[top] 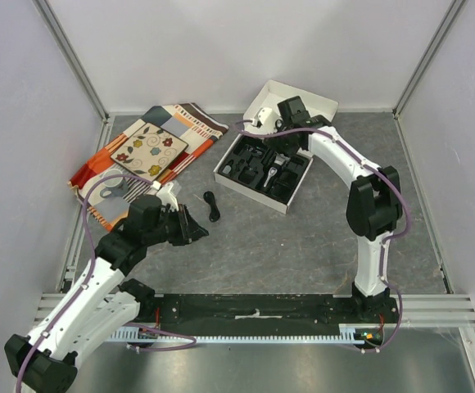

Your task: Sort the hair-cutting tools

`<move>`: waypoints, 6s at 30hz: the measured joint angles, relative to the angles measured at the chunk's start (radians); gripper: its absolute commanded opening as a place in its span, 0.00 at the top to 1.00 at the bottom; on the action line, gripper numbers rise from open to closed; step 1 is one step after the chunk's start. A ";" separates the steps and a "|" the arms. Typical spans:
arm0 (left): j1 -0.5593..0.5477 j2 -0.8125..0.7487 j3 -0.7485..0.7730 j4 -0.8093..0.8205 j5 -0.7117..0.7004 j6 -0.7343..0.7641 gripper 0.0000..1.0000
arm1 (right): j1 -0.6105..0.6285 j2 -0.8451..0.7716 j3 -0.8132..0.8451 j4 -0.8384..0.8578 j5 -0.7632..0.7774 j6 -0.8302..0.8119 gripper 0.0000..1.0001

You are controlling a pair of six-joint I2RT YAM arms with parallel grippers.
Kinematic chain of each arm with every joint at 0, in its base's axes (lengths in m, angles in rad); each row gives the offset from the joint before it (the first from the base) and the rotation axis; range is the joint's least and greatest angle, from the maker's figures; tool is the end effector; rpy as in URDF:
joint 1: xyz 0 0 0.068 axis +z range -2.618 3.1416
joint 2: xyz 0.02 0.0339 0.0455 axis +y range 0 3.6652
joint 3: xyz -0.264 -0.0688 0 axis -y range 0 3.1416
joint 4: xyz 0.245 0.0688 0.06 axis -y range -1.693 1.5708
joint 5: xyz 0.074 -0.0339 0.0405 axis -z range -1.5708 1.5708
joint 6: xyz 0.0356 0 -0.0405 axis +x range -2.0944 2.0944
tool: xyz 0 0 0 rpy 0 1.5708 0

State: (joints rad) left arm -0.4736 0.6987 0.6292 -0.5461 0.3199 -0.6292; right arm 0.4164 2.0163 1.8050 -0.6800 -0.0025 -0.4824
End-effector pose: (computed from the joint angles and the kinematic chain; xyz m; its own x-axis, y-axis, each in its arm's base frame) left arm 0.1323 -0.0804 0.2639 -0.8047 -0.2153 -0.5532 0.2323 0.7433 -0.6273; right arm 0.4159 0.1840 0.2738 -0.4419 -0.7027 -0.5576 -0.6896 0.6637 -0.2898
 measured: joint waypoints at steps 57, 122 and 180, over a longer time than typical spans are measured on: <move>0.000 0.098 0.000 0.004 0.030 0.002 0.75 | -0.041 0.109 0.085 -0.115 -0.023 -0.029 0.89; 0.000 0.071 0.007 0.018 0.022 0.004 0.75 | -0.025 -0.061 -0.202 0.215 0.181 0.465 0.97; 0.000 1.116 0.507 0.122 -0.443 -0.032 0.50 | 0.380 -0.970 -1.012 0.619 0.078 0.591 0.57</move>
State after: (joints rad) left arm -0.4732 1.8149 1.1366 -0.4244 -0.1226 -0.6617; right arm 0.7967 1.0462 0.7929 -0.0608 0.0753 0.1085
